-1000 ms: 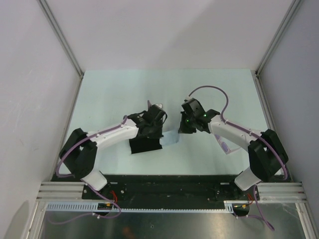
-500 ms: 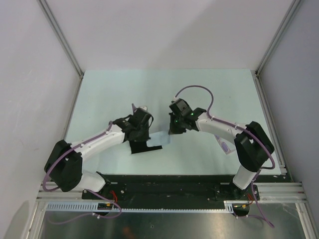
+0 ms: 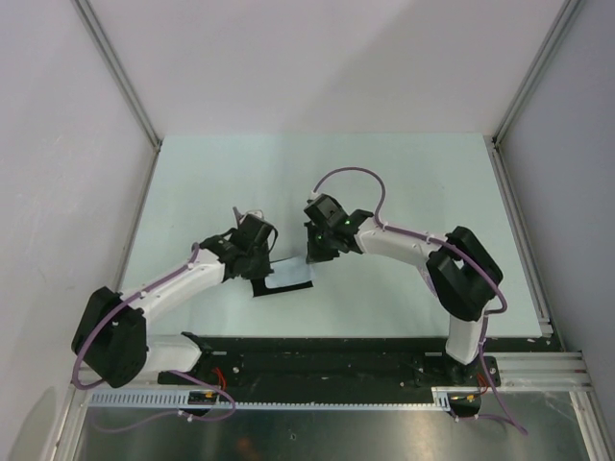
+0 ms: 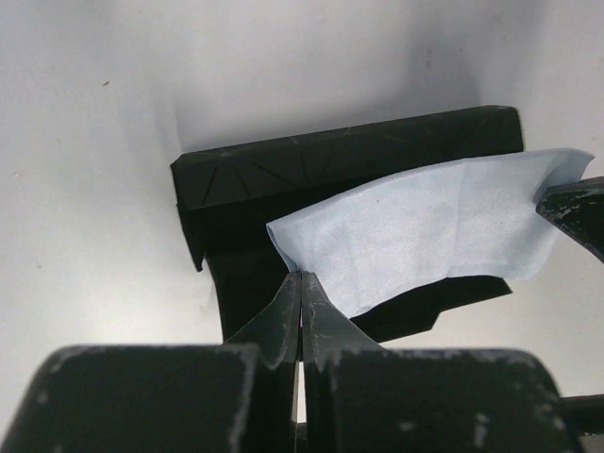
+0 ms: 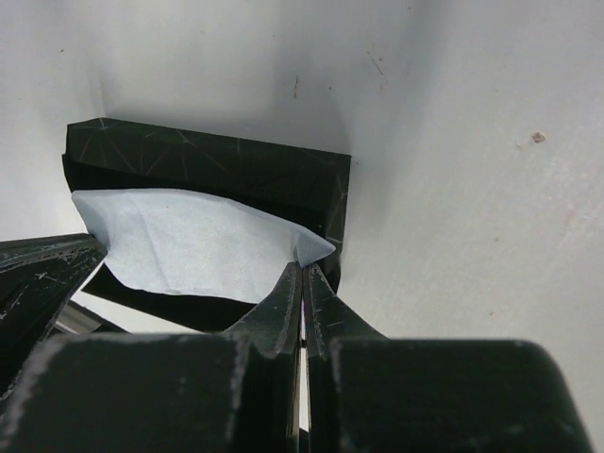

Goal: Organize the sunglasses

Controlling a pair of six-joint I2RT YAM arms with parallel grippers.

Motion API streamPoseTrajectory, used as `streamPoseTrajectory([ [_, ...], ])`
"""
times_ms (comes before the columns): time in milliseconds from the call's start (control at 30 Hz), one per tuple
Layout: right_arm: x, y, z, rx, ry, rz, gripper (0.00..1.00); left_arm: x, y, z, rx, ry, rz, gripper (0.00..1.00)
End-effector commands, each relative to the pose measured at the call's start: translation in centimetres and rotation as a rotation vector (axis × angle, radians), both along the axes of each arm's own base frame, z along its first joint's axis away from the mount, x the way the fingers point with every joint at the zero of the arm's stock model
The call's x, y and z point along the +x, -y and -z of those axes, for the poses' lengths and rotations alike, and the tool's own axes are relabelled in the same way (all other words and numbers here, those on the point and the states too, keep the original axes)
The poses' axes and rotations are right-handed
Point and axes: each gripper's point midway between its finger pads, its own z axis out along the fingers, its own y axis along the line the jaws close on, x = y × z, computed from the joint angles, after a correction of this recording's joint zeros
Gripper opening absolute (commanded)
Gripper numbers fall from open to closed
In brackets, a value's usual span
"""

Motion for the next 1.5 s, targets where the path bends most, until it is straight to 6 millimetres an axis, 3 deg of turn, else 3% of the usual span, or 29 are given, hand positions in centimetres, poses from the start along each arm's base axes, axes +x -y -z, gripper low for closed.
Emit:
streamPoseTrajectory([
  [0, 1.1, -2.3, -0.5, 0.025, 0.040, -0.022, 0.00, 0.1, -1.4, 0.1, 0.032, 0.018, -0.028, 0.01],
  [367, 1.1, -3.0, 1.2, -0.021, 0.044, -0.019, 0.00, 0.2, -3.7, 1.6, 0.117, -0.005, -0.052, 0.00],
  [667, 2.0, -2.6, 2.3, -0.068, 0.070, 0.008, 0.00, 0.9, -3.5, 2.9, 0.132, -0.029, -0.060, 0.00],
  [1467, 2.1, -3.1, 3.4, -0.111, 0.120, 0.024, 0.01, 2.2, -4.1, 4.9, 0.187, -0.029, -0.121, 0.00],
])
